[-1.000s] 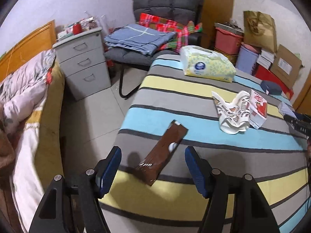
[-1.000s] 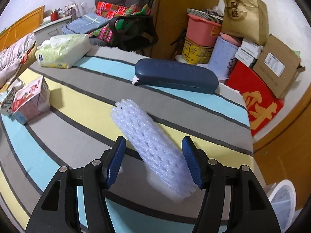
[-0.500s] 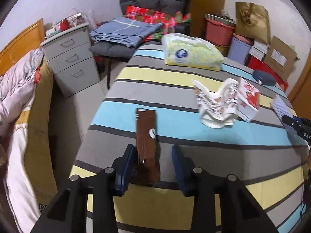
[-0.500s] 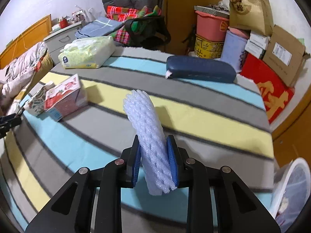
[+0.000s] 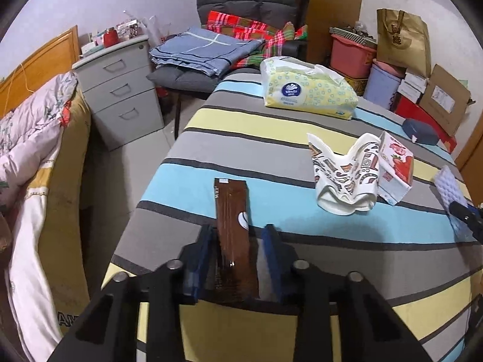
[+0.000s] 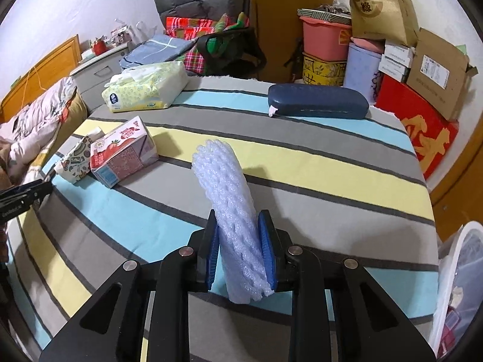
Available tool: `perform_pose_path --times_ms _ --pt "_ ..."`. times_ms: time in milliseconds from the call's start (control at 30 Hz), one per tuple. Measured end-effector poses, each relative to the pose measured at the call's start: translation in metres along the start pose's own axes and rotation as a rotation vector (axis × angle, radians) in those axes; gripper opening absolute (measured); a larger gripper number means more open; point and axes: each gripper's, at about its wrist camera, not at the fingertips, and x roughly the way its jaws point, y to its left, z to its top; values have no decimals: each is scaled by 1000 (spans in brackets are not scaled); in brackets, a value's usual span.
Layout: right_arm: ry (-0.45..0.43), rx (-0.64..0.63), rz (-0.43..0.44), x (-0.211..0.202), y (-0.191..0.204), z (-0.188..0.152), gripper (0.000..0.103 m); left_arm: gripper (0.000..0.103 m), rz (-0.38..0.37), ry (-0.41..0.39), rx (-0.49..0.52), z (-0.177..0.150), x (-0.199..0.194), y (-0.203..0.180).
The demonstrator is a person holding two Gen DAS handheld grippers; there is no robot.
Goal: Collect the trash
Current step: 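Carry the wrapper and foam net over the bin and release them inside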
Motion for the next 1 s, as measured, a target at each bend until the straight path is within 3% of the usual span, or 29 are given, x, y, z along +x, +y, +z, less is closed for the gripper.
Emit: perform_pose_path --times_ms 233,533,1000 --pt "-18 28 20 -5 0 -4 25 20 -9 0 -15 -3 -5 -6" --pt "-47 64 33 -18 -1 -9 24 20 -76 -37 -21 -12 -32 -22" --pt "-116 108 26 -55 -12 -19 24 20 -162 -126 52 -26 -91 -76"
